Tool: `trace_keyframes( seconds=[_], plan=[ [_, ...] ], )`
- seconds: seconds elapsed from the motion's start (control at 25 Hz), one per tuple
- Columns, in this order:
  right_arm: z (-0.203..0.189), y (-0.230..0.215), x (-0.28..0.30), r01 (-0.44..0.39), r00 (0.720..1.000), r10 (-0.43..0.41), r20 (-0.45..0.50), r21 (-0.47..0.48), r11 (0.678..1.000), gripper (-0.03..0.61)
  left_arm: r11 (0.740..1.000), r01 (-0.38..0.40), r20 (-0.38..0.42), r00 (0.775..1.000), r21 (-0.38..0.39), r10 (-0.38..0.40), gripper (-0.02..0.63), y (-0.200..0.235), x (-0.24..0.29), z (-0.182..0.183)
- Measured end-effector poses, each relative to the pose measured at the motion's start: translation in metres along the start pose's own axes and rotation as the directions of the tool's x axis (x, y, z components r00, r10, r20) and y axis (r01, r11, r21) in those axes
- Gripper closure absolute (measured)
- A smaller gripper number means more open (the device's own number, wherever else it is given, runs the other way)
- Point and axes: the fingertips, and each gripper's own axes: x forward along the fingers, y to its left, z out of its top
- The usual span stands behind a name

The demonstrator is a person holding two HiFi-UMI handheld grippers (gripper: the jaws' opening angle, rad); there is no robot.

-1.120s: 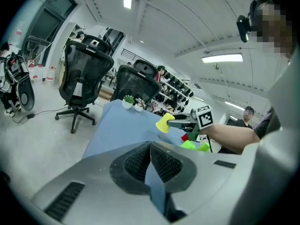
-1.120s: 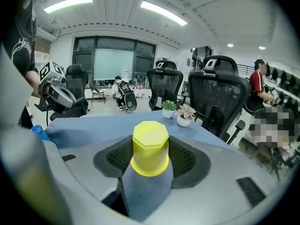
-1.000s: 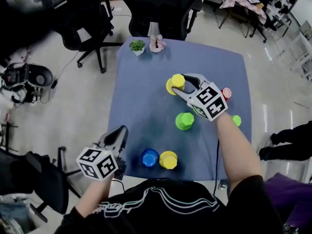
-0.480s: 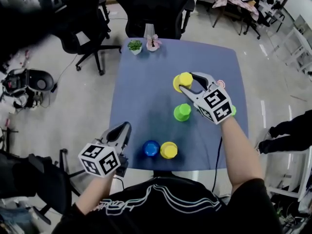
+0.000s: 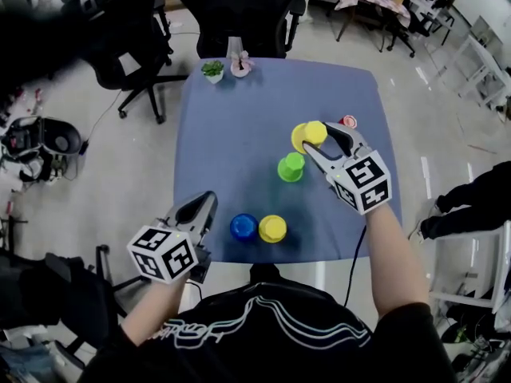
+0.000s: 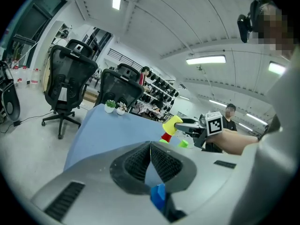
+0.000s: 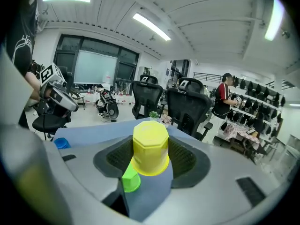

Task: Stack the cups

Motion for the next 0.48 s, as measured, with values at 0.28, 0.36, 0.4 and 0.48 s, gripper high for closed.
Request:
trace_keyframes(
  seconds=[0.28, 0.36, 0.4, 0.48],
  plan=[
    [-0.008, 0.018, -0.032, 0.039, 0.999, -0.039, -0.006, 0.011, 0.999, 0.331, 0.999, 0.044, 0.004, 0.999, 0.032, -0.044, 0.588, -0.018, -0.010, -0.006],
    [-0.010, 0.026, -0.040, 0.044, 0.999, -0.044, -0.008, 0.018, 0.999, 0.331, 0.998, 0.047, 0.002, 0.999, 0.032, -0.047, 0.589, -0.022, -0.014, -0.010],
    [-0.012, 0.031, -0.044, 0.046, 0.999, -0.046, -0.010, 0.020, 0.999, 0.331, 0.998, 0.049, 0.000, 0.999, 0.032, -0.049, 0.589, -0.024, -0.017, -0.011],
    [-0.015, 0.040, -0.052, 0.047, 0.999, -0.047, -0.012, 0.023, 0.999, 0.331, 0.998, 0.054, -0.006, 0.999, 0.037, -0.053, 0.589, -0.026, -0.021, -0.016]
  ],
)
